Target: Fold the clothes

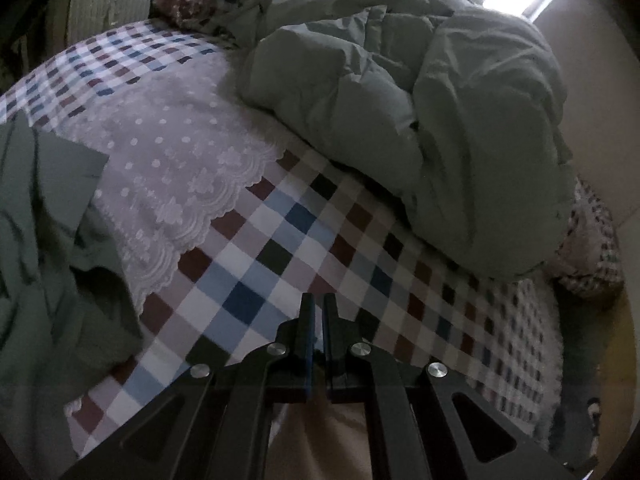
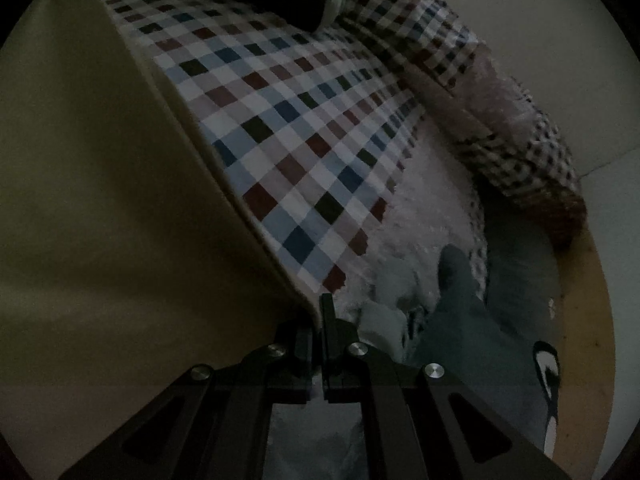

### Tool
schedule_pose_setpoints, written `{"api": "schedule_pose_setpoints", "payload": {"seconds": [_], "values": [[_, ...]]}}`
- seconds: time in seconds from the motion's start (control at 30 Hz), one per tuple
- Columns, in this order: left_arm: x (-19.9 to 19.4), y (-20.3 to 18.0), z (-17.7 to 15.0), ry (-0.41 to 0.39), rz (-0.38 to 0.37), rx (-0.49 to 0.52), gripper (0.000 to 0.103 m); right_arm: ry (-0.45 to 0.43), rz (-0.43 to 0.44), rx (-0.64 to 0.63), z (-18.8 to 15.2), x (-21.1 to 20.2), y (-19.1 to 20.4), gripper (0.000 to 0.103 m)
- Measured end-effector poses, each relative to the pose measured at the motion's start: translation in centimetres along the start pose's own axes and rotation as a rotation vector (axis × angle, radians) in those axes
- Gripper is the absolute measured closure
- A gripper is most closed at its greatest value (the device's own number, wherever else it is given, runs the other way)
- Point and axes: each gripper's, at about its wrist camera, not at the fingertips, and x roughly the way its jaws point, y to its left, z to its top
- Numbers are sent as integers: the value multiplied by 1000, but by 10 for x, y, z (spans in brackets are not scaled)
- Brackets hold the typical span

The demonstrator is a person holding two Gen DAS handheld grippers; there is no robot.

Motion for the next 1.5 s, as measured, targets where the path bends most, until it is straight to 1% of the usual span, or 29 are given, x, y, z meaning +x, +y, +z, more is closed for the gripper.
{"api": "schedule_pose_setpoints", "payload": {"seconds": [0.13, 0.27, 0.37, 0.47, 0.53, 0.6, 0.63, 0.67, 0.77, 0.8, 0.93, 1.0, 1.03, 1.1, 1.17, 1.2, 1.23, 1.27, 1.3, 1.33, 1.4, 1.47, 1.5], "values": [[10, 0, 5, -10, -6, 20, 103, 35, 23, -17, 6, 15, 0, 103], [24, 2, -4, 28, 26, 70, 103, 57, 41, -23, 9, 24, 0, 103], [29, 8, -9, 64, 6, 87, 103, 88, 50, -41, 8, 33, 4, 103], [30, 15, -14, 99, -18, 119, 103, 122, 57, -45, 5, 44, 6, 98], [29, 18, -16, 109, -13, 153, 97, 135, 67, -23, 3, 49, 4, 97], [29, 21, -17, 125, -9, 181, 77, 136, 89, 7, 0, 52, 1, 97], [29, 21, -18, 133, -24, 193, 73, 134, 100, 24, -2, 52, 0, 96], [29, 21, -19, 141, -41, 204, 66, 131, 110, 41, -3, 51, -2, 96], [31, 15, -23, 164, -77, 243, 58, 128, 133, 90, -8, 51, -5, 96], [32, 13, -25, 173, -83, 254, 58, 127, 141, 106, -9, 51, -7, 96], [35, 5, -28, 212, -114, 296, 58, 126, 152, 138, -13, 48, -6, 95], [37, 2, -30, 239, -113, 319, 58, 122, 163, 159, -16, 45, -7, 95], [36, 0, -35, 245, -109, 328, 58, 120, 176, 173, -17, 44, -7, 93], [35, -1, -36, 246, -100, 339, 58, 122, 206, 209, -21, 41, -10, 93], [36, -2, -36, 245, -86, 347, 59, 130, 246, 257, -25, 39, -16, 90], [37, -2, -37, 243, -75, 350, 61, 132, 262, 285, -28, 38, -20, 83], [38, -1, -38, 239, -63, 354, 64, 134, 274, 316, -31, 36, -25, 71], [38, 0, -39, 236, -51, 354, 73, 129, 282, 349, -35, 32, -29, 66], [39, 0, -39, 233, -40, 354, 85, 119, 284, 384, -38, 26, -35, 62], [39, 1, -39, 231, -40, 348, 88, 108, 288, 416, -41, 21, -40, 62], [39, 3, -39, 226, -43, 341, 98, 82, 297, 478, -47, 10, -52, 60], [39, 3, -40, 217, -41, 344, 98, 43, 307, 558, -54, -3, -64, 58], [38, 3, -41, 213, -38, 347, 98, 24, 312, 597, -57, -9, -71, 51]]}}
